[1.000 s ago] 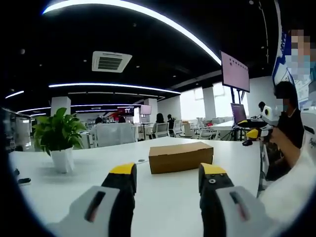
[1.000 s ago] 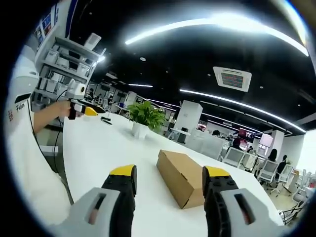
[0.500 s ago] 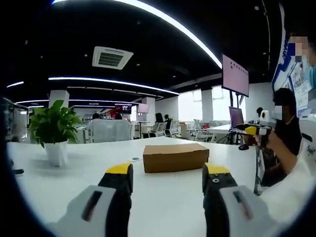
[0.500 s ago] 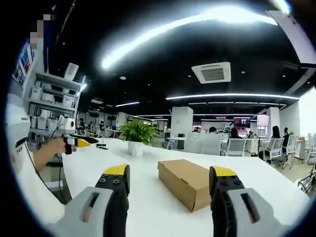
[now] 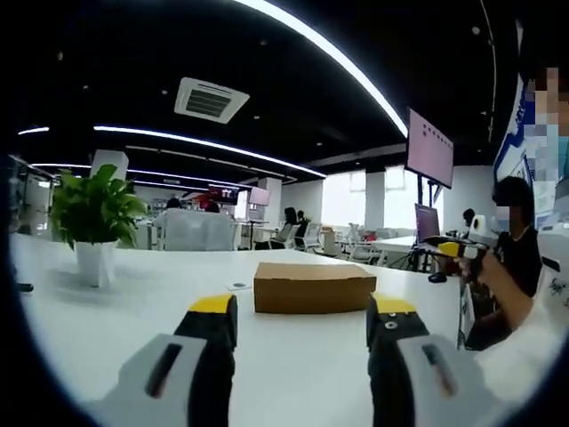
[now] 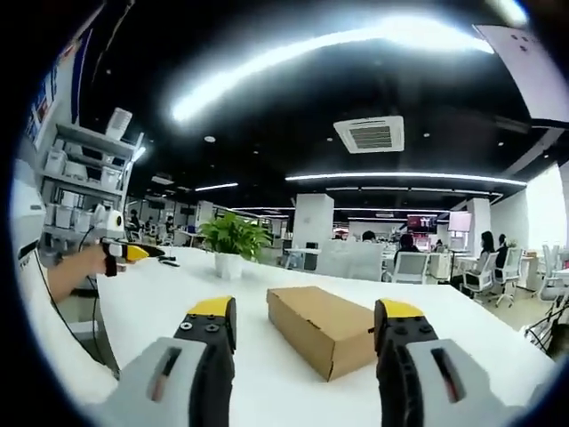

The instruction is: Operate the shoe box by opening the lid, removing the specified soft item, and placing it in the target area until the item is outside and the box remains undamaged.

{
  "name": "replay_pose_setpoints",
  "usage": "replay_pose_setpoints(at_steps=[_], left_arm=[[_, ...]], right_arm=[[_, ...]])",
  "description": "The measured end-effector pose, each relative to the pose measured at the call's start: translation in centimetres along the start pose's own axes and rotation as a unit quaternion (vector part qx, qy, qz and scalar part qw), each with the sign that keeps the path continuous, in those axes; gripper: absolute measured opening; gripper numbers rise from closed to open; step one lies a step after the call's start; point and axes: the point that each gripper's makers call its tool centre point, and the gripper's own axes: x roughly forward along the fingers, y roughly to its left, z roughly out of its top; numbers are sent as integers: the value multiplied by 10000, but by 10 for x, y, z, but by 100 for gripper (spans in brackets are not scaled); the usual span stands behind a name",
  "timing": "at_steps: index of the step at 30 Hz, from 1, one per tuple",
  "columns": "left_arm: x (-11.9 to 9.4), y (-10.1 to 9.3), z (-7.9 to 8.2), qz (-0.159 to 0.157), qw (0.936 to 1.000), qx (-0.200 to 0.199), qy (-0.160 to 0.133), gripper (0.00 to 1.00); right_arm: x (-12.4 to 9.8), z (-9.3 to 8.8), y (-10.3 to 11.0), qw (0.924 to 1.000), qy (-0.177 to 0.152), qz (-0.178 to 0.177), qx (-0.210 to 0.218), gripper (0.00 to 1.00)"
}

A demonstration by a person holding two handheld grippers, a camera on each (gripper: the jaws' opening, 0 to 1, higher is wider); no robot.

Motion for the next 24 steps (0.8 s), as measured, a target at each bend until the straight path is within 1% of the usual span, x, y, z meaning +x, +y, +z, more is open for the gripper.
replay_pose_setpoints(at_steps=[3,4,5,6,7,8,9,10,11,13,15,17,18,20,22,23,24], left_arm=[[4,0,-2,-20,10000,-18,-18,59],[6,0,-3,-24,10000,8,-19,58],[6,0,-5,-8,10000,53,5,53],[7,1,-6,9,9998,187,0,47],[9,1,-8,30,9997,225,20,47],[11,1,-9,29,9998,196,18,51],[13,0,-11,-11,9999,165,28,57],[15,-2,-16,-119,9999,-19,108,60],[16,-3,-19,-157,9997,-122,132,60],[17,1,-22,-153,9996,-197,118,57],[22,7,-22,-140,9994,-282,103,59],[29,10,-16,-219,9986,-473,32,64],[33,9,-13,-304,9982,-521,12,65],[41,9,-8,-341,9988,-355,10,65],[46,9,-9,-379,9991,-154,125,67],[49,7,-9,-460,9988,15,159,69],[51,4,-10,-547,9983,115,185,75]], right_arm=[[4,3,-2,10000,-78,-13,57,62],[6,3,-3,9999,-77,-7,101,62],[7,3,-3,9999,-80,-16,103,62],[9,2,-3,9999,-71,-31,89,62],[11,-2,-4,10000,-18,-51,50,62],[14,-7,-5,10000,33,-84,19,62],[15,-10,-6,9999,46,-101,11,63],[17,-13,-6,9999,66,-114,20,63],[19,-17,-7,9999,86,-120,65,65],[24,-21,-4,9997,114,-60,192,71],[29,-23,-1,9996,119,10,260,78],[35,-24,0,9996,134,0,235,78],[38,-24,-1,9996,184,-30,209,78],[41,-24,-3,9996,241,-72,159,78],[43,-20,-5,9996,259,-78,103,78],[44,-18,-6,9996,259,-82,97,78],[46,-17,-7,9995,273,-85,95,77]])
